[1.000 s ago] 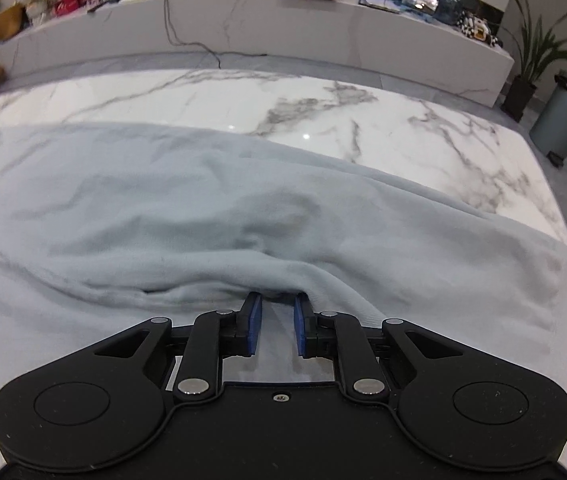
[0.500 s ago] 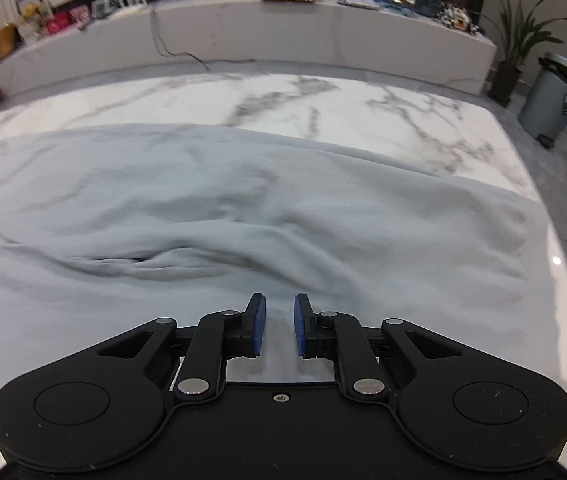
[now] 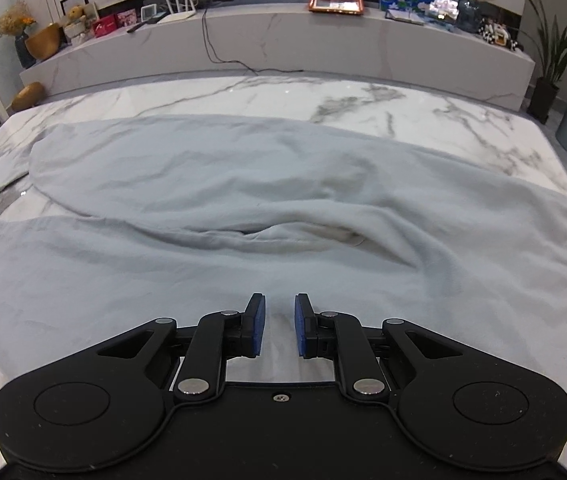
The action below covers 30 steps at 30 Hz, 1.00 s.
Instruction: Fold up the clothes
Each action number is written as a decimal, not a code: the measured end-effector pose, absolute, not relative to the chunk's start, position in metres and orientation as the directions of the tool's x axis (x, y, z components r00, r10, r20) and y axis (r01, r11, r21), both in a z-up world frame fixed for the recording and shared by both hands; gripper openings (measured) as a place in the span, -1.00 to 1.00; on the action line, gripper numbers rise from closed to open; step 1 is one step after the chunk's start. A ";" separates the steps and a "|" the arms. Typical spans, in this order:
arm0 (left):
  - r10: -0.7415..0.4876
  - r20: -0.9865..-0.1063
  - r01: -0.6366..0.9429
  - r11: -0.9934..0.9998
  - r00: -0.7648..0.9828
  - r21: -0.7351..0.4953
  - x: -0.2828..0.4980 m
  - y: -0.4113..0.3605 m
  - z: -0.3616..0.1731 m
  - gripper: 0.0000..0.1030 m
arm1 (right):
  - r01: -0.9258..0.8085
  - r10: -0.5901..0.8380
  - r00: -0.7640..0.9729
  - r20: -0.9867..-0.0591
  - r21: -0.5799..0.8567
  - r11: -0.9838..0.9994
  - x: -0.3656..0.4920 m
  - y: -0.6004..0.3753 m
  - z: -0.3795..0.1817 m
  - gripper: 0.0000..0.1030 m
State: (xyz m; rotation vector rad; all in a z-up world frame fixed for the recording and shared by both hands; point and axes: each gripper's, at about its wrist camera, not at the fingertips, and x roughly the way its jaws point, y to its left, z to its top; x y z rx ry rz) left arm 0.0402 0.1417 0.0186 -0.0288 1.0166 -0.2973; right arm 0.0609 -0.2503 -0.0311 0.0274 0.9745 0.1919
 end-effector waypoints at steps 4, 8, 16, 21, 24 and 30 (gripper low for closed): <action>-0.239 -0.831 0.271 0.956 0.502 -0.111 0.038 0.126 0.023 -0.30 | -0.153 0.177 0.538 -0.824 0.111 0.982 0.058 -0.247 -0.034 -0.74; -0.177 -0.840 0.155 0.982 0.514 -0.112 0.047 0.145 0.016 -0.30 | -0.152 0.177 0.539 -0.824 0.111 0.982 0.054 -0.249 -0.035 -0.73; -0.135 -0.884 0.016 0.990 0.448 -0.143 0.062 0.165 -0.026 -0.22 | -0.152 0.190 0.525 -0.829 0.128 0.980 0.049 -0.248 -0.041 -0.71; -0.160 -0.872 0.011 0.985 0.463 -0.175 0.056 0.163 -0.027 -0.76 | -0.156 0.189 0.522 -0.832 0.125 0.980 0.046 -0.248 -0.042 -0.71; -0.131 -0.850 -0.025 0.986 0.510 -0.167 0.053 0.174 -0.011 -0.87 | -0.148 0.183 0.524 -0.832 0.123 0.981 0.046 -0.249 -0.042 -0.71; 0.071 -0.813 -0.127 0.992 0.578 -0.004 0.052 0.199 0.032 -0.95 | -0.135 0.174 0.525 -0.833 0.120 0.983 0.046 -0.252 -0.043 -0.71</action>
